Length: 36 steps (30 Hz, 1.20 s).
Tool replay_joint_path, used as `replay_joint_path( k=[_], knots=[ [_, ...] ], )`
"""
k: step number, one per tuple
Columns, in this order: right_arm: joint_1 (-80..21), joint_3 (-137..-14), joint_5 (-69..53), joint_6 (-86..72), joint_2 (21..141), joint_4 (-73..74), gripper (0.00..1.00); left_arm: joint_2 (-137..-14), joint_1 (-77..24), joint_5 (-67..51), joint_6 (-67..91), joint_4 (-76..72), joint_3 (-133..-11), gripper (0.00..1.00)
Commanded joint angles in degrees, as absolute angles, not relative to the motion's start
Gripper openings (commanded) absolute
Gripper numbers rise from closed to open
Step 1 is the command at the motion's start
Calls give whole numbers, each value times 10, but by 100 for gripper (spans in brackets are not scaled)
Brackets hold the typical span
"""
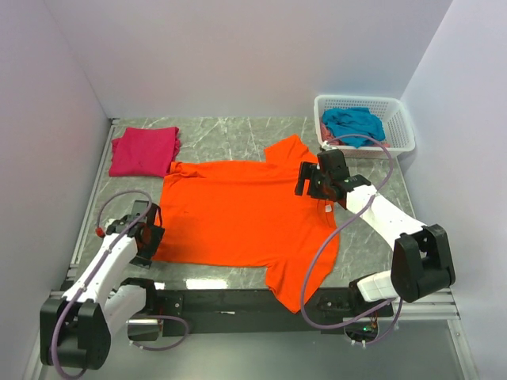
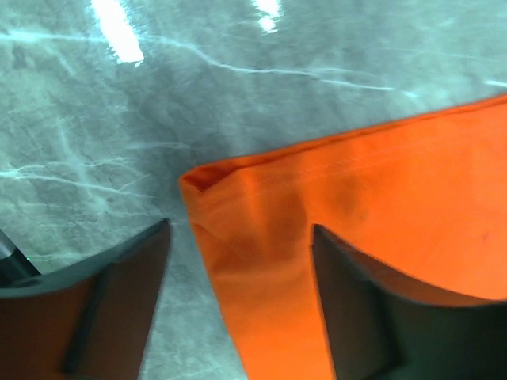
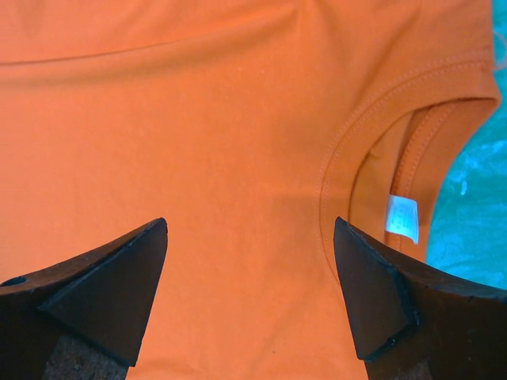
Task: Fold and stack the t-shirts
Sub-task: Flatten the tshirt out
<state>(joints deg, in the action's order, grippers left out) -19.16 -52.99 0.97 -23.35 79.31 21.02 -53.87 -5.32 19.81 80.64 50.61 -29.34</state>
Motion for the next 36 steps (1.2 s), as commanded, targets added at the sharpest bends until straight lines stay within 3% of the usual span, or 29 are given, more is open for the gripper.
replay_joint_path(
  k=[1, 3, 6, 7, 13, 18, 25, 29, 36],
  knots=[
    [-195, -529, 3, -234, 794, 183, 91, -569, -49, 203, 838, 495, -283, 73],
    [-196, -529, 4, -235, 800, 185, 91, -597, -49, 197, 833, 489, -281, 70],
    [-195, -526, 11, -235, 799, 176, 92, -620, -49, 192, 833, 483, -282, 55],
    [-196, -526, 11, -236, 800, 173, 91, -631, -49, 191, 835, 480, -281, 43],
    [-196, -533, 12, -238, 813, 189, 91, -635, -49, 191, 839, 468, -273, 1],
    [-235, -524, 41, -229, 774, 221, 91, -614, -48, 196, 826, 469, -278, 1],
    [-438, -445, 42, -256, 706, 308, 88, -588, -49, 180, 792, 447, -283, 1],
    [-606, -399, 39, -293, 684, 351, 87, -586, -49, 178, 788, 451, -281, 1],
    [-762, -366, 23, -351, 624, 406, 78, -577, -49, 167, 782, 453, -275, 1]
  ],
)
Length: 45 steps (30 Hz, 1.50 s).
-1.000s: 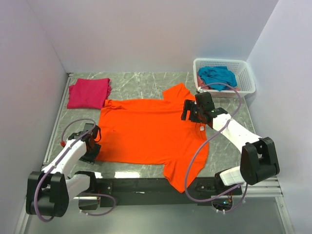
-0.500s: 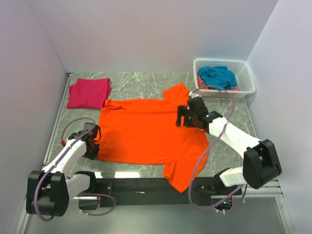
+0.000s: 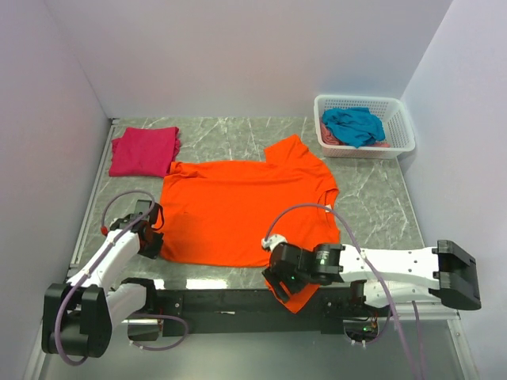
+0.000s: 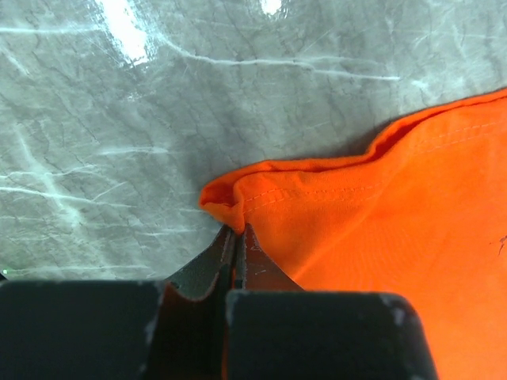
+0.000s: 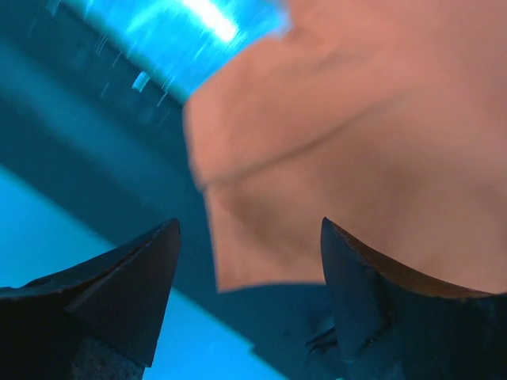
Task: Fold and stack the t-shirts
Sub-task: Flatten the tshirt out, then fold the tshirt
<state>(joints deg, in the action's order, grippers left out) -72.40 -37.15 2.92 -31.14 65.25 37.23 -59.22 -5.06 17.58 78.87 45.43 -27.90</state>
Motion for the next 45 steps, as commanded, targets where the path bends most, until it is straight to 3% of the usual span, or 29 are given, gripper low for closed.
replay_joint_path(
  k=[1, 7, 16, 17, 19, 20, 23, 33, 40, 45],
  knots=[
    [-774, -363, 9, -359, 625, 402, 77, -574, -49, 167, 783, 456, -276, 1],
    [-838, -354, 6, -375, 670, 378, 71, -546, -49, 178, 793, 484, -282, 1],
    [-842, -352, 42, -385, 756, 371, 53, -535, -49, 189, 831, 548, -312, 1],
    [-843, -351, 41, -385, 761, 369, 42, -534, -49, 188, 835, 553, -312, 1],
    [-844, -350, 41, -388, 773, 372, 29, -530, -49, 183, 834, 551, -312, 1],
    [-845, -351, 43, -389, 774, 377, 13, -527, -49, 178, 834, 555, -312, 1],
    [-847, -351, 44, -403, 766, 416, 0, -519, -49, 172, 838, 564, -313, 1],
    [-868, -345, -73, -456, 572, 461, 0, -428, -52, 152, 896, 656, -342, 1],
    [-866, -361, -37, -449, 592, 491, 0, -378, -54, 141, 916, 678, -353, 1],
    [-801, -383, -1, -426, 592, 526, 0, -394, -54, 165, 918, 694, -376, 1]
  ],
)
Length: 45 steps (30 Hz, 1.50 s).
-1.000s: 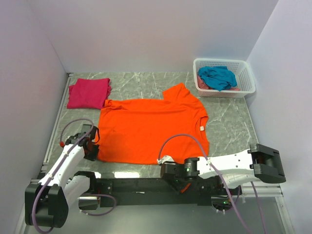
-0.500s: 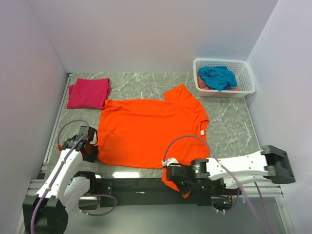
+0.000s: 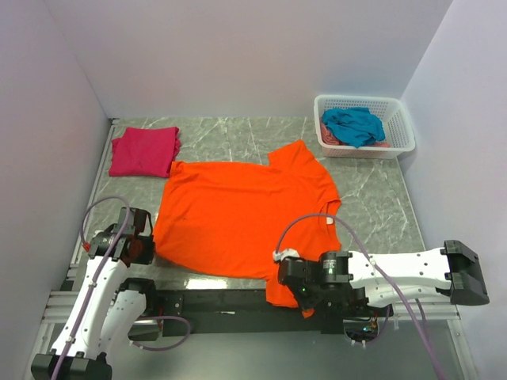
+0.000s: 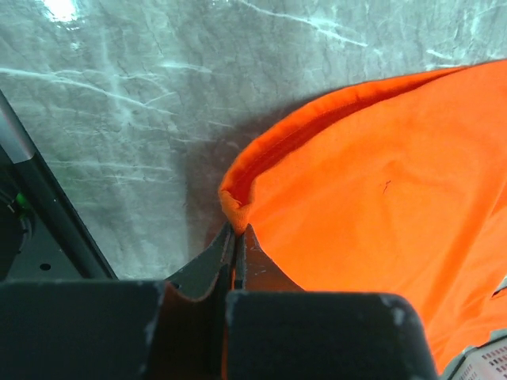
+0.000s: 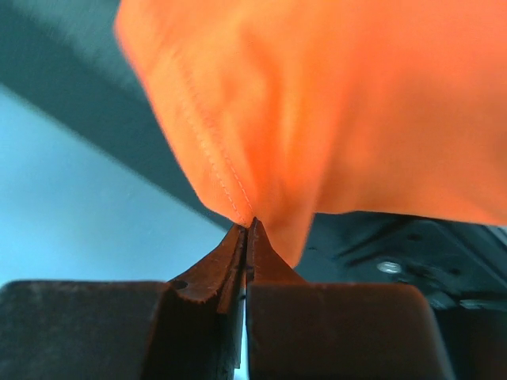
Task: Fold and stack the t-shirts
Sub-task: Fold the tshirt
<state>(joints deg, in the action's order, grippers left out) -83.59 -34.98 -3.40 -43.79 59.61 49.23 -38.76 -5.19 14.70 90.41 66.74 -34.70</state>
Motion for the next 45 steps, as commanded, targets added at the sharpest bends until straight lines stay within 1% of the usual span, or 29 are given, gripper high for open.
replay_joint_path(
  k=[1, 6, 16, 20, 23, 25, 30, 36, 40, 45],
  knots=[
    [-786, -394, 20, -422, 590, 538, 0, -396, -54, 167, 918, 692, -377, 1],
    [-665, -419, 53, -391, 562, 541, 0, -416, -54, 162, 896, 648, -378, 1],
    [-551, -504, 153, -320, 609, 569, 0, -501, -54, 171, 874, 570, -406, 1],
    [-515, -533, 163, -296, 620, 563, 0, -532, -54, 172, 865, 548, -422, 1],
    [-491, -552, 155, -285, 634, 549, 0, -554, -54, 183, 856, 541, -436, 1],
    [-483, -571, 177, -280, 644, 553, 0, -568, -54, 186, 849, 534, -441, 1],
    [-461, -612, 208, -267, 686, 555, 0, -600, -53, 172, 824, 467, -449, 1],
    [-435, -663, 245, -240, 718, 560, 0, -673, -53, 182, 803, 445, -484, 1],
    [-417, -677, 263, -218, 734, 555, 0, -719, -53, 176, 786, 421, -504, 1],
    [-402, -694, 265, -182, 768, 538, 0, -756, -53, 195, 781, 410, -524, 1]
  ],
)
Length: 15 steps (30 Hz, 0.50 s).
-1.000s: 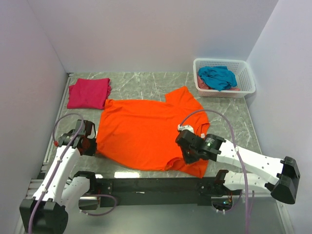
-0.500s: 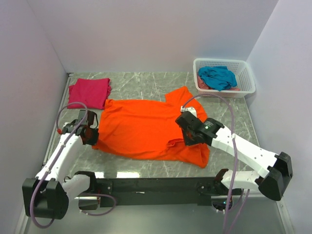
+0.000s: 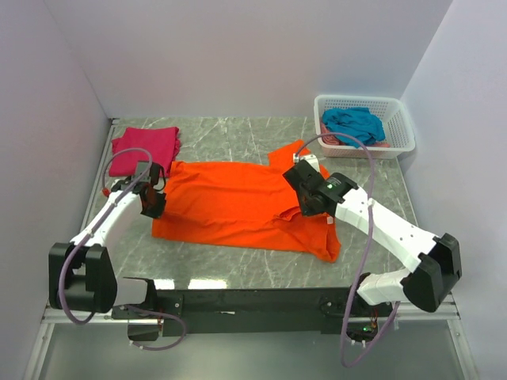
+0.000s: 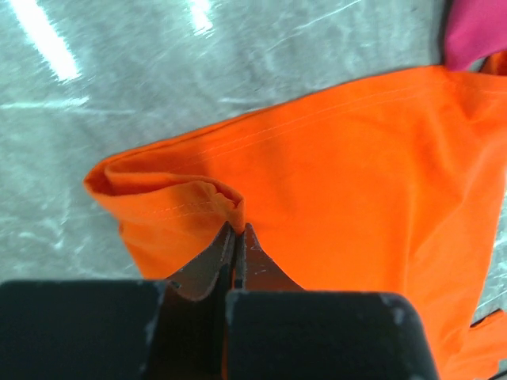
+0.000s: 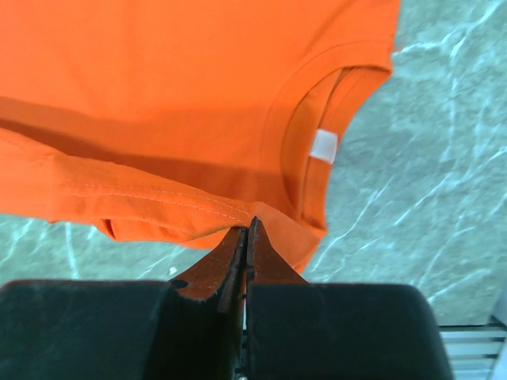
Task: Fold and stack the t-shirts
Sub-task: Fold the tshirt
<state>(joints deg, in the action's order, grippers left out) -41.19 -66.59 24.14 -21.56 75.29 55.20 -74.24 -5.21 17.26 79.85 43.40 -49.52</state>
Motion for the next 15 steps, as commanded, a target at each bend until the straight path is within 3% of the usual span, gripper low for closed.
replay_joint_path(
  k=[1, 6, 9, 13, 15],
  knots=[
    [-399, -698, 265, -171, 778, 534, 0, -762, -53, 200, 779, 402, -529, 1],
    [-369, -719, 251, -123, 809, 484, 0, -806, -53, 214, 768, 386, -552, 1],
    [-349, -723, 231, -81, 834, 438, 0, -839, -53, 219, 759, 375, -569, 11],
    [-326, -734, 220, -6, 900, 380, 0, -877, -52, 230, 739, 367, -600, 15],
    [-314, -751, 230, 31, 928, 356, 1, -898, -52, 226, 721, 364, -613, 33]
  ],
)
